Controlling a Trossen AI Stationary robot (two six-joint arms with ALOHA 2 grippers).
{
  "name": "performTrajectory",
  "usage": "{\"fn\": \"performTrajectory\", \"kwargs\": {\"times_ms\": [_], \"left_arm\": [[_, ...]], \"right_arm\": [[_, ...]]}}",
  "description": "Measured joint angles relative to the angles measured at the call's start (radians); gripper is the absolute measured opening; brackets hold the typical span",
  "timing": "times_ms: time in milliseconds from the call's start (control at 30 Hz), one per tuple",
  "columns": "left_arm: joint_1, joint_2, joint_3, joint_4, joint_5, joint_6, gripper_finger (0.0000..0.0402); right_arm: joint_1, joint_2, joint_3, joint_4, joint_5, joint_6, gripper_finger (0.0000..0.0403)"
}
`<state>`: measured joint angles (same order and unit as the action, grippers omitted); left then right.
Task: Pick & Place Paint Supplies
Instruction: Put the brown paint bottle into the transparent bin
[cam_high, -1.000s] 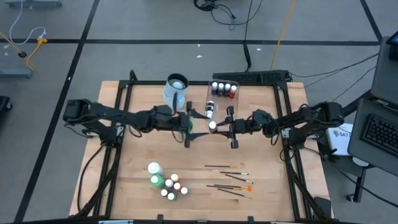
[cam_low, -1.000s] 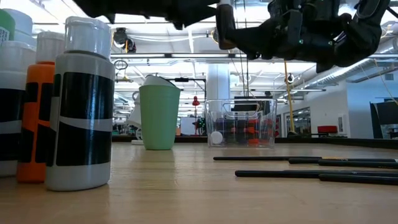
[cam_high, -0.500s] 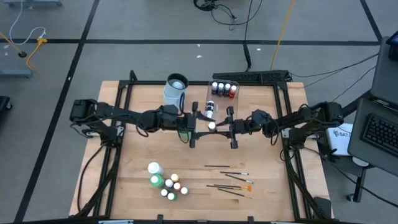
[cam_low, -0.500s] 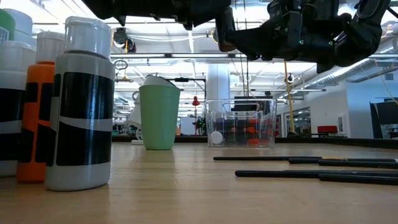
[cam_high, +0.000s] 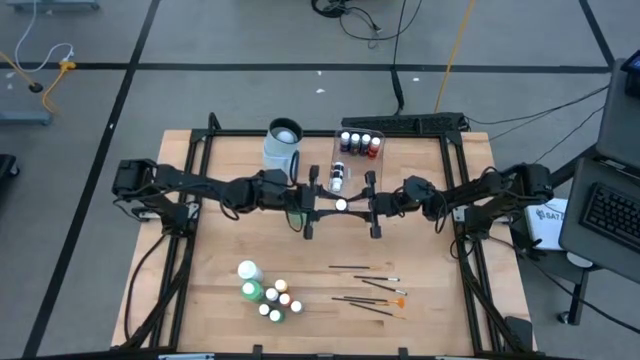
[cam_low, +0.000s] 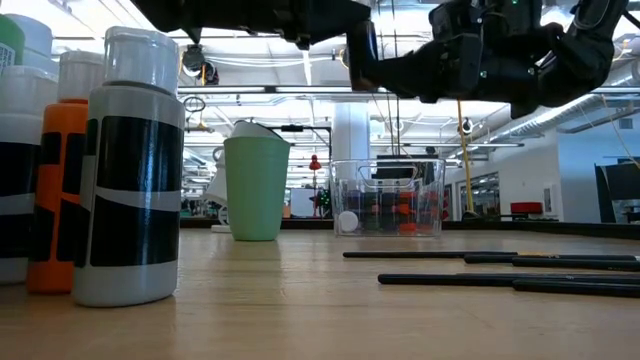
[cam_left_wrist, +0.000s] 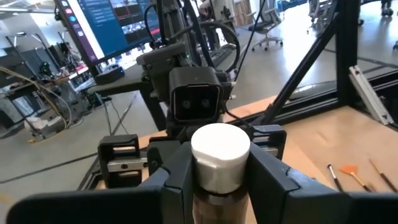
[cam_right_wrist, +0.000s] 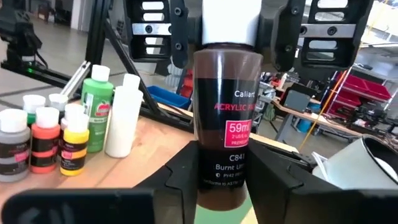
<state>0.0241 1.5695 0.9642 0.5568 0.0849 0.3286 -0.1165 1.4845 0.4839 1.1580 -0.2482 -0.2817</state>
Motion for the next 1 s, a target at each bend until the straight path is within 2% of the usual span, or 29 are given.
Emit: {"fn": "performTrajectory", "kwargs": {"times_ms": [133,267,433,533,633,700,800,1000], "left_arm": [[0.021,0.003,0.0,-0.003,-0.031,-0.005,0.0101],[0.035,-0.003,-0.004,0.022,-0.076,-0.019,0.0101],[0.058,0.002,-0.008,0.069,-0.138,-0.066,0.0101],[0.102,0.059,-0.005,0.244,-0.183,-0.116,0.01],[0.17,0.174,0.051,0.316,-0.148,-0.215,0.01],[0.211,0.256,0.119,0.283,-0.127,-0.28,0.01],[0.251,0.363,0.232,0.21,-0.133,-0.297,0.01],[0.265,0.439,0.355,0.051,-0.312,-0.263,0.01]], "right_arm": [[0.001,-0.042,-0.053,-0.006,0.132,0.008,0.015],[0.002,-0.147,-0.148,-0.028,0.264,-0.02,0.0202],[0.004,-0.309,-0.264,-0.021,0.28,0.02,0.0239],[0.006,-0.378,-0.308,-0.015,0.3,0.068,0.0241],[0.019,-0.409,-0.337,-0.041,0.3,0.091,0.0234],[0.036,-0.418,-0.346,-0.041,0.299,0.104,0.0226],[0.069,-0.431,-0.364,-0.055,0.299,0.106,0.0218],[0.108,-0.452,-0.415,-0.07,0.301,0.095,0.0213]]}}
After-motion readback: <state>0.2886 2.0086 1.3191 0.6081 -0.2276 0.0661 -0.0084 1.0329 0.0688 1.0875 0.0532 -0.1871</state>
